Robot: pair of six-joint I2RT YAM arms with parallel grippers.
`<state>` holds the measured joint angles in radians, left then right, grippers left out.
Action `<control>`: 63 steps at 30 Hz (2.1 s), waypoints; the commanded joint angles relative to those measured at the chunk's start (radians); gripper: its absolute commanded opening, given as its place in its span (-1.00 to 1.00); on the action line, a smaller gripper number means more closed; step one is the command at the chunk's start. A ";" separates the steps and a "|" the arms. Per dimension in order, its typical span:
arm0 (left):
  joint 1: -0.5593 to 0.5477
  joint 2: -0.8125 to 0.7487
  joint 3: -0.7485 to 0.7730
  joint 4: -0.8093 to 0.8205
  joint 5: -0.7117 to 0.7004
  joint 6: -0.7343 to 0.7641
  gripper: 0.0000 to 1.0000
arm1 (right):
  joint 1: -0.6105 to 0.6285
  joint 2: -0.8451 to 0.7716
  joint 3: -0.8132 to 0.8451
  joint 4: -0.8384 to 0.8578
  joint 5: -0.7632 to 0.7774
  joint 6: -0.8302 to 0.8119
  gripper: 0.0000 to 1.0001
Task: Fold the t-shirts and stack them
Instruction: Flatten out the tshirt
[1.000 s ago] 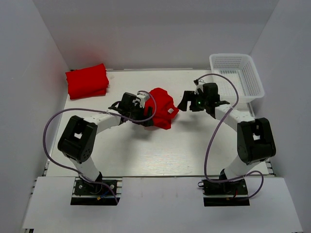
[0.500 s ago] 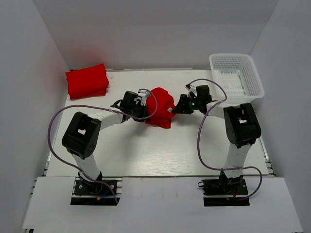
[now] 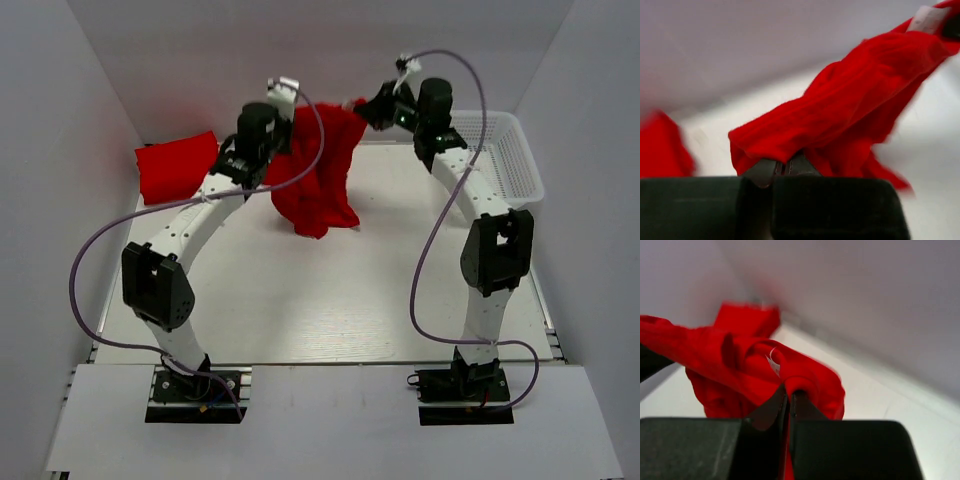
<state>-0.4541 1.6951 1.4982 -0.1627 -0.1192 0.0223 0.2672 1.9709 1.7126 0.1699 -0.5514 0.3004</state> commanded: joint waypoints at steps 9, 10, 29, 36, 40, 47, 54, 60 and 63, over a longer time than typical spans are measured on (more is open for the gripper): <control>0.020 0.074 0.683 -0.074 -0.189 0.436 -1.00 | -0.011 -0.162 0.342 -0.104 0.218 -0.247 -1.00; 0.020 0.030 0.604 -0.052 -0.200 0.436 -1.00 | -0.014 -0.217 0.303 -0.099 0.216 -0.265 -1.00; -0.008 -0.305 -0.520 -0.164 0.466 -0.174 1.00 | -0.014 -0.564 -0.774 -0.417 0.490 -0.038 0.81; 0.023 -0.235 -0.397 -0.257 -0.029 -0.304 1.00 | -0.002 -0.502 -0.714 -0.354 0.300 -0.106 0.81; 0.081 -0.058 -0.227 -0.304 -0.161 -0.315 1.00 | 0.020 -0.417 -0.662 -0.323 0.147 -0.121 0.81; 0.216 0.217 0.029 -0.305 -0.080 -0.285 1.00 | 0.079 -0.232 -0.570 -0.325 0.113 -0.109 0.81; 0.262 0.416 0.142 -0.290 0.002 -0.240 1.00 | 0.066 -0.129 -0.547 -0.334 0.194 -0.031 0.81; 0.282 0.457 0.047 -0.270 0.084 -0.240 1.00 | 0.011 -0.047 -0.531 -0.359 0.231 0.037 0.81; 0.282 0.428 -0.041 -0.287 0.156 -0.258 1.00 | -0.035 -0.021 -0.503 -0.391 0.278 0.051 0.81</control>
<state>-0.1757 2.1445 1.5455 -0.3889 -0.0898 -0.2119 0.2836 1.8988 1.1790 -0.1764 -0.3656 0.3271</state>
